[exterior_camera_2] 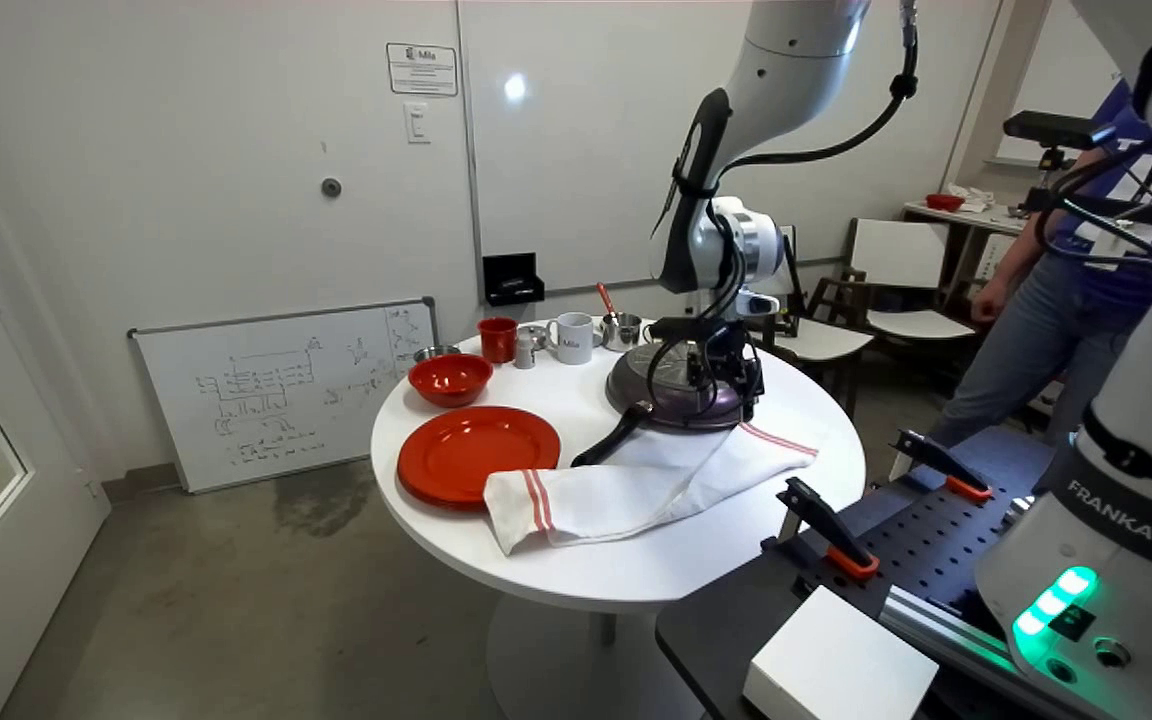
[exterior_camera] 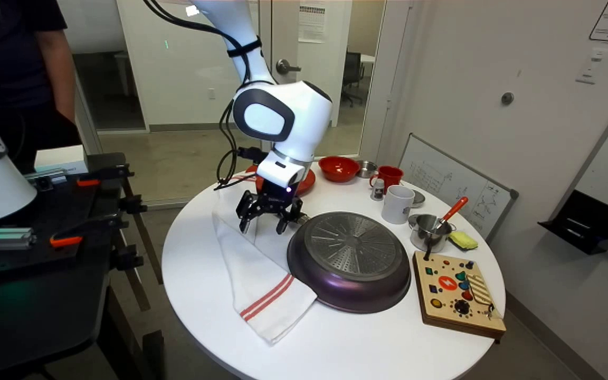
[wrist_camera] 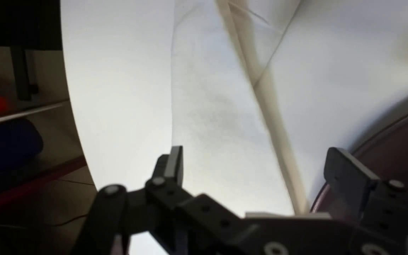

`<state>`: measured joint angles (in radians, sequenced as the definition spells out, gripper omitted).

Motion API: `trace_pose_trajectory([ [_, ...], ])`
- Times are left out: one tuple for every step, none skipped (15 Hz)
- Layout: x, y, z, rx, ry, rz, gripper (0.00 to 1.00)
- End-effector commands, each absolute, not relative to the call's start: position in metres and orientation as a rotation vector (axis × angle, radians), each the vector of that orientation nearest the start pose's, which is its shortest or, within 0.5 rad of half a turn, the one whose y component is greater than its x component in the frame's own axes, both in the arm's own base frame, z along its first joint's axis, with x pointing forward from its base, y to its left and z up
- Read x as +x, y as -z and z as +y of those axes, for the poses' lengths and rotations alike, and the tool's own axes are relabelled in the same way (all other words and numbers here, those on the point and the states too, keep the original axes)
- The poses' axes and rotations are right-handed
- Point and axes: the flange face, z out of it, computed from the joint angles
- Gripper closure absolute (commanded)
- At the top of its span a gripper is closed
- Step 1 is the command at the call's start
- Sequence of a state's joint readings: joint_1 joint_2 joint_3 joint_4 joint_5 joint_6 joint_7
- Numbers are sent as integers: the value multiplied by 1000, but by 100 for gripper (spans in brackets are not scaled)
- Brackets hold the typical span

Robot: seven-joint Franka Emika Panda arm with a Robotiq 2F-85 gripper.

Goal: Unfold the towel

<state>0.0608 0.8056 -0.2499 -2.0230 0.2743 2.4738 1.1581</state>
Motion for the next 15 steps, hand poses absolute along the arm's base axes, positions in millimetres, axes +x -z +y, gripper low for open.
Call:
trace_pose_trajectory([
  [526,-22,-114,-2343,-323,2400,0],
  [524,-20,-115,-2336,-307,2396,0],
  [520,-19,-118,-2336,-290,2363,0],
  [517,-17,-122,-2334,-267,2340,0],
  [512,-16,-126,-2327,-243,2321,0],
  [509,-16,-130,-2315,-220,2303,0],
  [508,-19,-132,-2288,-190,2250,0],
  [506,-20,-135,-2269,-166,2214,0],
  [505,-21,-137,-2248,-148,2171,0],
  [505,-22,-139,-2231,-139,2124,0],
  [501,-25,-141,-2227,-132,2075,0],
  [497,-24,-144,-2225,-153,2035,0],
  [495,-24,-146,-2223,-181,1996,0],
  [492,-24,-148,-2225,-217,1954,0],
  [490,-25,-150,-2224,-237,1914,0],
])
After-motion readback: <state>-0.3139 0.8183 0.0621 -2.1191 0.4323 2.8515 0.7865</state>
